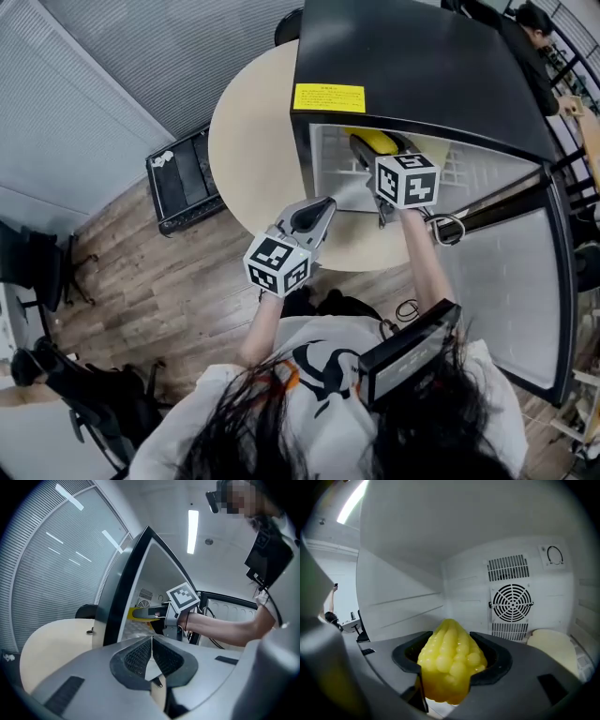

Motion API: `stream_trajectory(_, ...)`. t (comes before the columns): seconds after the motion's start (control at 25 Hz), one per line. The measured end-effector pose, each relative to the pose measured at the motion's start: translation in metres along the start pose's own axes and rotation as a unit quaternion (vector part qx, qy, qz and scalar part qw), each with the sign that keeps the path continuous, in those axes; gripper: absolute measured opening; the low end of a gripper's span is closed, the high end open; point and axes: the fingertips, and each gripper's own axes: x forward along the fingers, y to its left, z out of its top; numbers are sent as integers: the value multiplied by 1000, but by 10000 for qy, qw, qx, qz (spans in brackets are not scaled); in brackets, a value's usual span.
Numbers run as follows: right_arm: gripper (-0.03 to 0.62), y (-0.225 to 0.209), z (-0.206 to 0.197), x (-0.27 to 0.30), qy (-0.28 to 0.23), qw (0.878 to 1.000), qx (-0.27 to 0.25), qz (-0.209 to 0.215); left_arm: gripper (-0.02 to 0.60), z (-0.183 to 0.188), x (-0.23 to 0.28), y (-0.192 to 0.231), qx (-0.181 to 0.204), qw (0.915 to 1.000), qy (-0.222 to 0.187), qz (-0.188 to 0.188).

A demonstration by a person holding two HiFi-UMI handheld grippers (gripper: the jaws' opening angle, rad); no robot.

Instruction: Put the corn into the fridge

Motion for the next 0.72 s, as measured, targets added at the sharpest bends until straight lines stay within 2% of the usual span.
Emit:
stream_trajectory(0.24, 250, 0, -7, 22, 336, 9993, -157, 16, 14, -2, -4, 3, 12, 9999, 13, 164)
stream_trajectory(0.52, 250, 12, -14, 28, 660, 9935, -916, -144, 14, 0, -11, 6, 14, 9998, 14, 218)
stream_trajectory(0.72, 250, 9, -16, 31, 660, 9932, -946, -155, 14, -2, -13, 10, 28, 9997, 22, 223)
